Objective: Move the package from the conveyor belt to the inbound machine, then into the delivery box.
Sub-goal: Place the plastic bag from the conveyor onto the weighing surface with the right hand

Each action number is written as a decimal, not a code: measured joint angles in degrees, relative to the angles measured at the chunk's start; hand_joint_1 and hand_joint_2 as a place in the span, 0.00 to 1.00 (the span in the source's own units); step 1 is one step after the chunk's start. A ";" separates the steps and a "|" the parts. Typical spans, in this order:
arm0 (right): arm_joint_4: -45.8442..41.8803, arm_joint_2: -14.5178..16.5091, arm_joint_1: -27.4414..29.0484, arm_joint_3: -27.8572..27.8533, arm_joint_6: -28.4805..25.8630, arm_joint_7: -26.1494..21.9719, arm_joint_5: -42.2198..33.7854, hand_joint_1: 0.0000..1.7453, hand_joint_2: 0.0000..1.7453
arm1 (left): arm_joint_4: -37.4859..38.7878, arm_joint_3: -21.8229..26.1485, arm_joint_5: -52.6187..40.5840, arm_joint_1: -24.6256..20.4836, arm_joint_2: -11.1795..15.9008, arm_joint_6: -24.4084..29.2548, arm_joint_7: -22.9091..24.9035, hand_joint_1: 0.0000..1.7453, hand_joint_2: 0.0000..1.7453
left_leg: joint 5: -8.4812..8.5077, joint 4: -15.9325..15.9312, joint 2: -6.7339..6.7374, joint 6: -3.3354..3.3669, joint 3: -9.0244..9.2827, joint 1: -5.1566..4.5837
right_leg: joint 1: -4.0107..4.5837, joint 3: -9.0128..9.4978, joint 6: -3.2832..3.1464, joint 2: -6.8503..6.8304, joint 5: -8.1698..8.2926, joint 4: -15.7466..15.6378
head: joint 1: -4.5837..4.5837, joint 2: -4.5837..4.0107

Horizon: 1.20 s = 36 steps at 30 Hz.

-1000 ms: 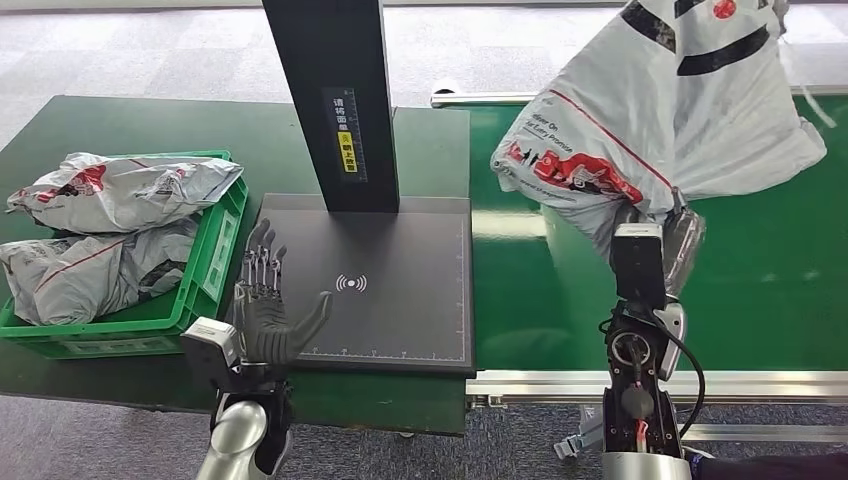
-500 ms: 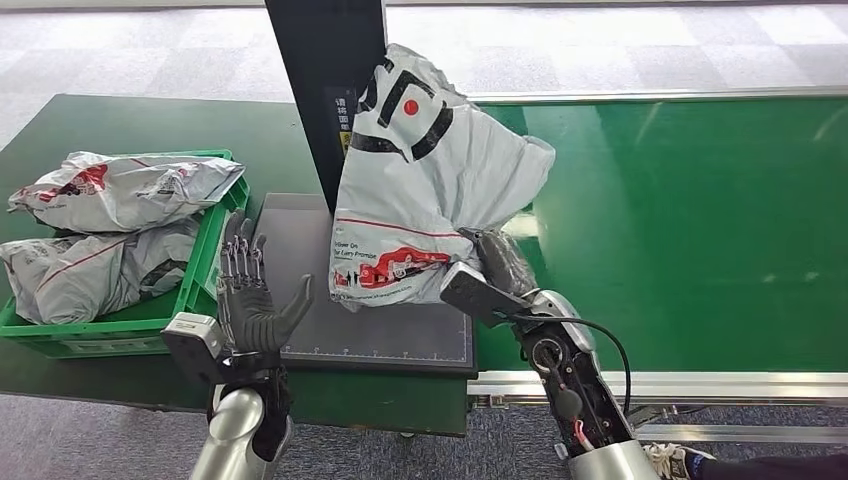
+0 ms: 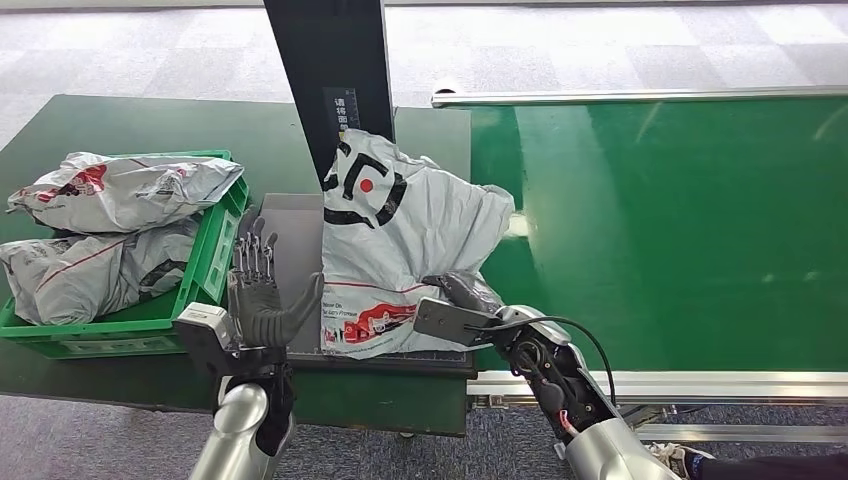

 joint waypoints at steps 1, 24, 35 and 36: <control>0.18 -0.12 -0.10 0.30 0.36 -0.43 -0.48 1.00 1.00 | 0.02 -0.10 0.00 0.00 0.05 -0.01 0.03 0.00 1.00 | 0.00 0.00 0.00 0.00 0.00 0.00 | 0.00 0.00 0.00 0.00 0.00 0.00 | 0.00 0.00; -3.22 -0.20 -0.73 0.62 -5.41 -5.78 -8.13 0.00 1.00 | -2.16 0.40 -0.77 3.79 0.22 0.28 -0.18 0.00 1.00 | 0.00 0.00 -0.02 0.00 -0.01 0.00 | 0.00 0.01 0.00 0.00 0.00 0.00 | 0.01 0.00; -7.85 0.24 0.96 -1.79 -5.98 -8.77 -12.33 0.00 1.00 | -2.19 0.92 -2.63 3.92 0.08 -0.74 0.39 0.00 1.00 | 0.00 0.00 -0.02 0.00 -0.01 0.00 | 0.00 0.00 0.00 0.00 0.00 0.00 | 0.01 0.01; -8.39 0.31 1.15 -2.11 -6.81 -8.55 -12.49 0.00 1.00 | -2.15 0.93 -3.74 3.92 0.09 -0.69 1.35 0.00 1.00 | 0.00 0.00 -0.02 0.00 -0.01 0.00 | 0.00 0.00 0.00 0.00 0.00 0.00 | 0.01 0.01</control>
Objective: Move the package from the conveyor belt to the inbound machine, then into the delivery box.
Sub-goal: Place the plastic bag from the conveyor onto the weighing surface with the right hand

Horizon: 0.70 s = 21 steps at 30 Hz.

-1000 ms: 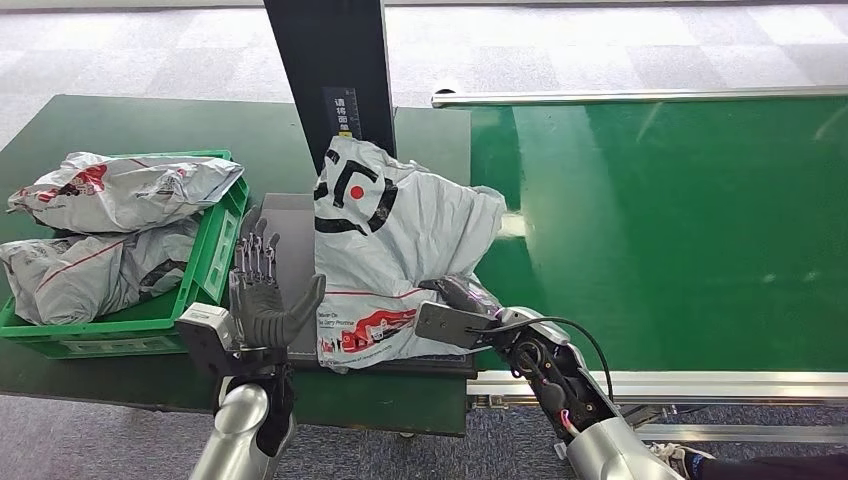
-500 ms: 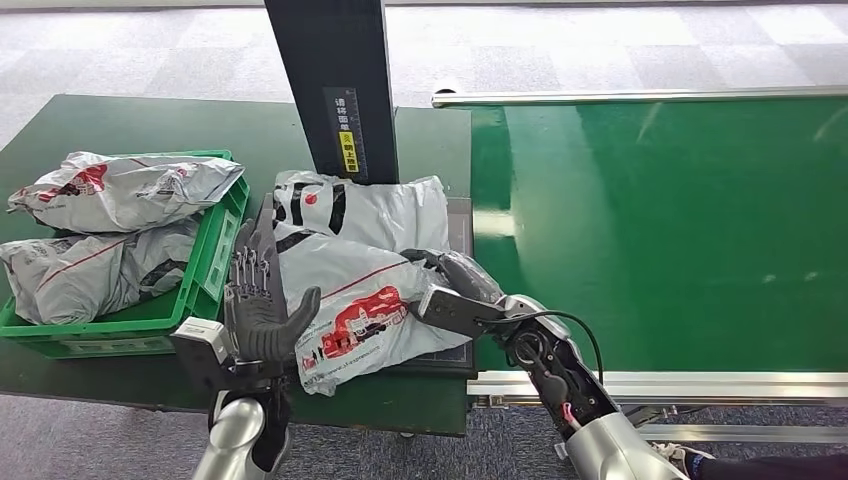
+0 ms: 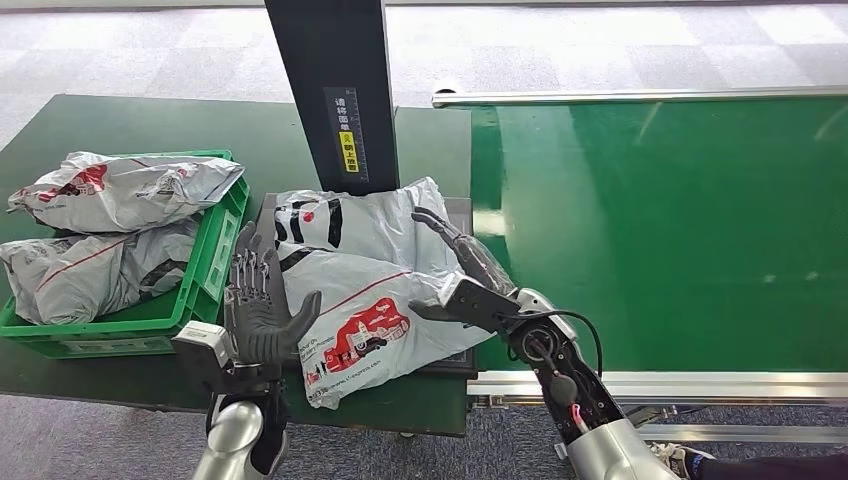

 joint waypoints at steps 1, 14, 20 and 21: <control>-0.57 0.11 0.21 -0.43 -1.24 0.50 -0.08 0.00 1.00 | 0.08 -0.01 -1.49 -0.01 0.01 0.08 1.37 0.00 1.00 | 0.00 0.00 0.00 0.00 0.00 0.00 | 0.00 0.00 0.00 0.00 0.00 0.00 | -0.01 0.00; -4.44 1.70 2.10 -5.88 -7.97 5.17 -7.38 0.00 1.00 | 2.34 -0.56 -9.26 -0.07 0.05 -1.89 6.41 0.00 1.00 | 0.00 0.00 0.00 0.00 0.01 0.00 | 0.00 -0.01 0.00 0.00 0.00 0.00 | -0.01 0.01; -6.70 2.56 4.10 -10.71 -6.61 6.47 -17.28 0.00 1.00 | 6.04 -3.32 -21.11 -1.32 0.39 -0.51 11.74 0.00 1.00 | -0.01 0.00 0.02 0.01 0.00 -0.02 | -0.02 0.00 0.00 0.00 0.00 0.00 | -0.01 0.00; -7.12 2.61 4.36 -11.02 -6.57 6.39 -17.54 0.00 1.00 | 6.97 -3.79 -24.01 -1.72 0.48 0.95 13.47 0.00 1.00 | -0.01 0.00 0.01 0.01 0.00 -0.02 | -0.02 -0.01 0.00 0.00 0.00 -0.01 | 0.00 0.00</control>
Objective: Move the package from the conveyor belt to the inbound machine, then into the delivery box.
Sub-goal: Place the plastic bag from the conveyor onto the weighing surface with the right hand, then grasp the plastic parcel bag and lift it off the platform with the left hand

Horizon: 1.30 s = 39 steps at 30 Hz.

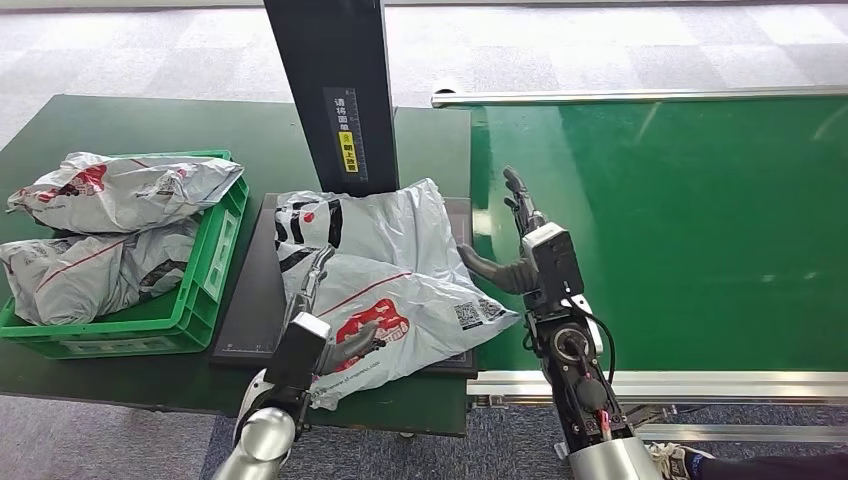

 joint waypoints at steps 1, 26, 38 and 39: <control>-0.39 0.04 0.19 -0.21 0.01 -0.08 -0.17 0.00 1.00 | 1.02 -0.39 -3.08 -0.44 0.06 1.48 1.98 0.00 1.00 | 0.00 0.00 -0.01 0.00 0.00 0.00 | 0.00 0.00 0.00 0.00 0.00 0.00 | -0.01 -0.01; -0.19 0.53 0.47 -0.22 -1.11 8.02 5.37 0.00 1.00 | 12.52 -0.57 -17.30 -4.24 -0.40 7.45 7.68 1.00 1.00 | 0.01 0.00 -0.01 0.00 0.00 0.01 | 0.01 0.02 0.00 0.00 0.00 0.00 | -0.01 0.00; 1.21 0.50 0.70 -0.08 -2.62 8.90 9.49 0.00 1.00 | 4.03 1.08 -1.26 -1.51 -0.83 20.41 -8.14 1.00 1.00 | 0.00 -0.01 -0.01 -0.01 -0.02 0.01 | 0.02 0.01 0.00 0.00 0.00 0.00 | -0.01 0.00; 1.31 0.50 0.70 -0.08 -2.54 8.61 9.46 0.00 1.00 | 2.02 1.31 1.94 -1.17 -0.82 20.43 -10.07 1.00 1.00 | 0.00 -0.01 -0.01 -0.01 -0.02 0.01 | 0.02 0.01 0.00 0.00 0.00 0.00 | -0.01 0.00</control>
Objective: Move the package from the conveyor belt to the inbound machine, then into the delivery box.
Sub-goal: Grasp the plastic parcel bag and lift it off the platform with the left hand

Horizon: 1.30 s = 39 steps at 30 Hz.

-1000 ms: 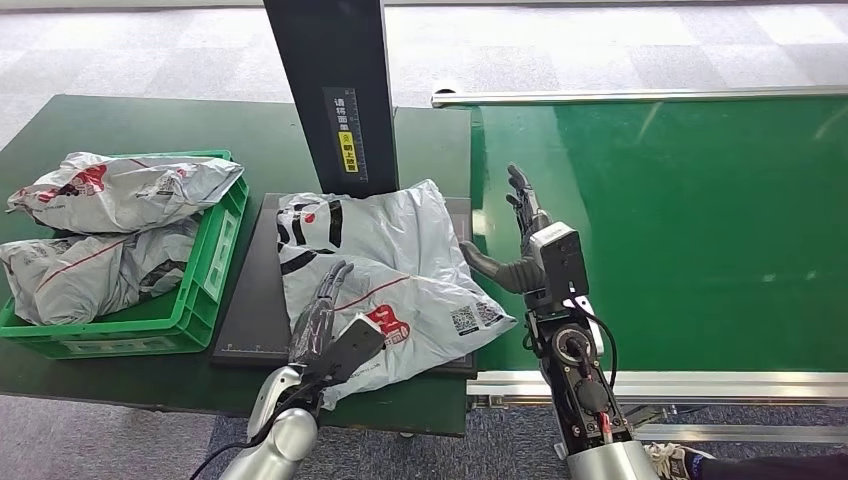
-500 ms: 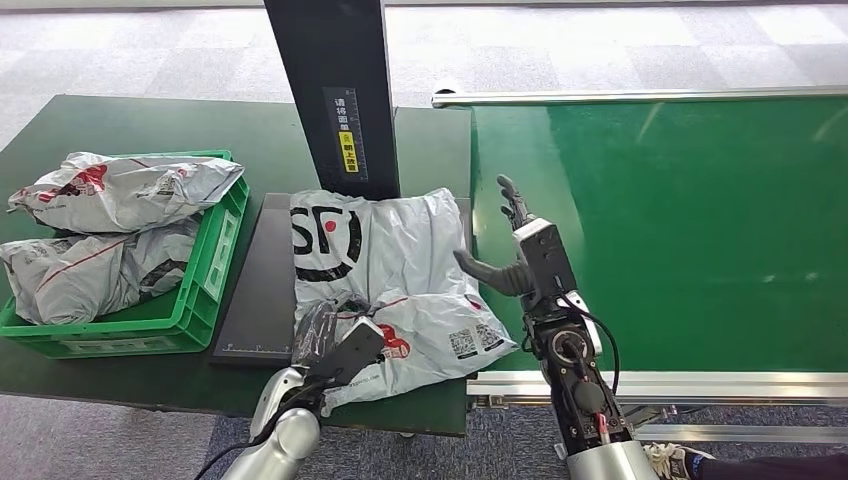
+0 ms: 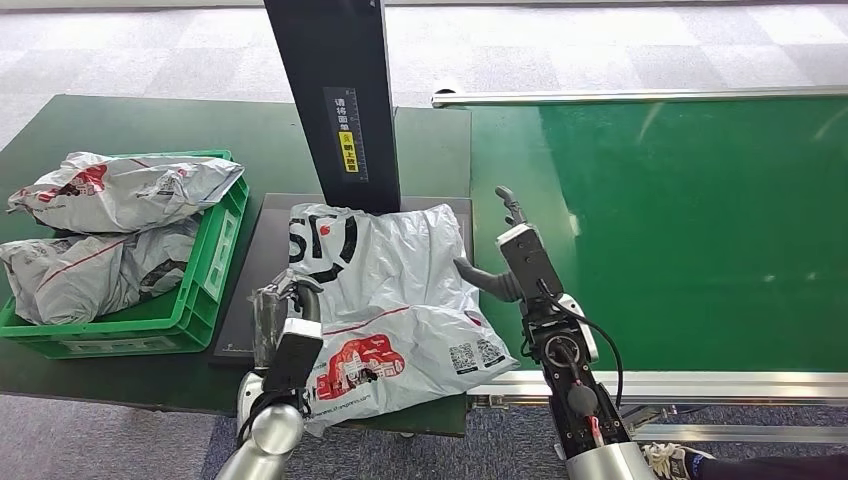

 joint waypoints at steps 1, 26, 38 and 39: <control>0.12 0.00 0.00 0.00 0.05 -0.33 -0.07 0.00 1.00 | -2.24 0.26 3.27 0.38 0.01 -0.24 -1.88 1.00 1.00 | 0.00 0.00 0.00 0.00 0.00 0.00 | 0.00 0.00 0.00 0.00 0.00 0.00 | 0.00 0.00; 1.70 -0.85 -0.36 -0.59 1.00 -2.29 -0.76 0.00 1.00 | -12.83 3.29 -31.05 -10.46 4.96 -24.58 19.88 0.00 1.00 | 0.03 0.02 0.03 0.00 0.07 -0.01 | -0.01 0.00 0.00 0.01 0.03 0.00 | 0.00 -0.01; 1.66 -1.42 -0.46 -1.72 1.93 -1.66 0.66 0.00 1.00 | 7.85 -5.37 -40.95 -15.93 7.56 -36.92 24.38 0.00 1.00 | 0.02 0.02 0.05 0.00 0.06 -0.01 | -0.01 0.00 0.00 0.02 0.02 0.00 | 0.00 0.00; 1.66 -1.42 -0.45 -1.75 1.93 -1.65 0.78 0.00 1.00 | 8.83 -5.80 -41.33 -16.14 7.66 -37.13 24.46 0.00 1.00 | 0.02 0.02 0.04 0.00 0.06 -0.01 | -0.01 0.00 0.00 0.02 0.02 0.00 | 0.01 0.01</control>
